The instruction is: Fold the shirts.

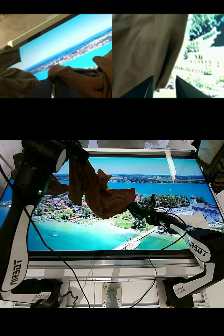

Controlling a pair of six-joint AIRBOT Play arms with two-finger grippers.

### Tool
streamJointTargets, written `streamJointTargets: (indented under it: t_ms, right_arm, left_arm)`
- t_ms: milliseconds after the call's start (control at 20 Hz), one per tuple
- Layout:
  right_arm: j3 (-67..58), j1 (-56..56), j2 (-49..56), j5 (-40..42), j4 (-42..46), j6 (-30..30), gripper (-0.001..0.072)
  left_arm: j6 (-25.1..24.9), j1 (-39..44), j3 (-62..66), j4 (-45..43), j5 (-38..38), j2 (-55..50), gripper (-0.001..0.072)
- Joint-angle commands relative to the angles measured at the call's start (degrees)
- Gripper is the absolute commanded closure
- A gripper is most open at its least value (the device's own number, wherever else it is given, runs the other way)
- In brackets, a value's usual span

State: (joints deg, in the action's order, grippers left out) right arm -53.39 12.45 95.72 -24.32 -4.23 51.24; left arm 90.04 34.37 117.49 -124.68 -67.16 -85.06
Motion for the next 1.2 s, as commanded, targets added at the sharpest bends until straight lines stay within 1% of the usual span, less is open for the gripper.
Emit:
streamJointTargets:
  t_ms: [0,200,300,400,450,500,550,600,700,750,800,1000,1150]
  right_arm:
    - [-0.2,2.7,0.0,5.4,3.4,5.7,0.0413]
    - [-0.2,3.5,0.2,7.7,3.3,6.1,0.0413]
    - [-0.5,3.5,1.0,7.8,1.8,6.4,0.0412]
    - [-3.2,3.6,2.9,6.9,1.4,6.4,0.0428]
    - [-5.1,3.7,4.1,6.3,1.4,6.4,0.0455]
    - [-6.8,3.8,5.1,6.0,1.4,6.4,0.0463]
    - [-8.1,4.0,5.8,6.0,1.5,6.4,0.0500]
    - [-8.7,4.1,6.1,6.2,1.5,6.4,0.0519]
    - [-8.9,4.0,6.2,7.5,1.5,6.4,0.0535]
    - [-8.9,3.8,6.2,7.5,1.7,6.3,0.0649]
    - [-8.9,3.7,6.2,7.6,2.3,6.1,0.0682]
    - [-9.0,3.7,5.3,8.7,5.6,5.7,0.0684]
    - [-9.0,3.4,1.2,10.8,13.5,5.7,0.0685]
  left_arm:
    - [-0.1,-0.1,0.0,0.0,0.0,0.0,0.0688]
    - [-0.1,-0.1,0.0,0.0,0.1,0.0,0.0688]
    - [-0.1,-0.1,0.0,0.0,0.5,0.0,0.0688]
    - [-0.1,-0.1,0.0,0.0,1.3,0.0,0.0688]
    - [-0.1,-0.1,0.0,0.0,1.6,0.0,0.0687]
    - [-0.1,-0.1,0.0,0.0,1.7,0.0,0.0688]
    - [-0.2,-0.1,0.0,0.0,1.6,0.0,0.0688]
    - [-0.8,-0.1,0.0,0.0,1.6,0.0,0.0688]
    - [-1.5,-0.1,0.0,0.0,1.3,0.0,0.0688]
    - [-1.5,-0.1,0.0,0.0,1.3,0.0,0.0688]
    - [-1.5,-0.1,0.0,0.0,1.3,0.0,0.0688]
    - [-1.6,-0.1,0.0,-0.4,1.3,0.0,0.0688]
    - [-1.6,-0.1,0.0,-2.1,1.3,0.0,0.0688]
